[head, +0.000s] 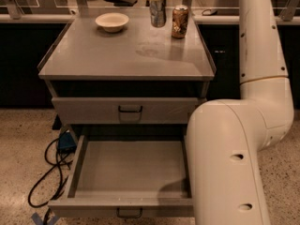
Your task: Pick redbull can from middle drawer and place on counter
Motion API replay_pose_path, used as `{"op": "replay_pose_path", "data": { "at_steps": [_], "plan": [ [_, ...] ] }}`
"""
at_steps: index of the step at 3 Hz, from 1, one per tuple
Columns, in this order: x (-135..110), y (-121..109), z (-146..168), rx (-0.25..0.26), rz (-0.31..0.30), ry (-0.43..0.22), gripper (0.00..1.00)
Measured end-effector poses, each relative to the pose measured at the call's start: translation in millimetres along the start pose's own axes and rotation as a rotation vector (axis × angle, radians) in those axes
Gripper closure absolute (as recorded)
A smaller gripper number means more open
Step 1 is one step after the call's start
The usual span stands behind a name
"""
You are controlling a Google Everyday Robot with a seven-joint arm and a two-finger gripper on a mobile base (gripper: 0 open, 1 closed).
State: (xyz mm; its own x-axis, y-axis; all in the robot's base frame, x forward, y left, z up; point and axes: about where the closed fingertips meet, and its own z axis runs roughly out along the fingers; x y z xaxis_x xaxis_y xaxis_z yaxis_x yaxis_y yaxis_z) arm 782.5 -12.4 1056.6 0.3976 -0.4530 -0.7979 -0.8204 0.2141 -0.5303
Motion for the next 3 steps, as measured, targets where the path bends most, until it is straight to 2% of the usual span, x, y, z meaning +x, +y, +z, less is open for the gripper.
{"op": "replay_pose_path", "data": {
  "at_steps": [1,2,3],
  "plan": [
    [37.9,4.7,10.4,-0.007,0.098,-0.016,1.0],
    [66.2,6.7,17.9,0.0,0.158,-0.023,1.0],
    [85.0,8.4,24.0,0.01,0.19,-0.029,1.0]
  ]
}}
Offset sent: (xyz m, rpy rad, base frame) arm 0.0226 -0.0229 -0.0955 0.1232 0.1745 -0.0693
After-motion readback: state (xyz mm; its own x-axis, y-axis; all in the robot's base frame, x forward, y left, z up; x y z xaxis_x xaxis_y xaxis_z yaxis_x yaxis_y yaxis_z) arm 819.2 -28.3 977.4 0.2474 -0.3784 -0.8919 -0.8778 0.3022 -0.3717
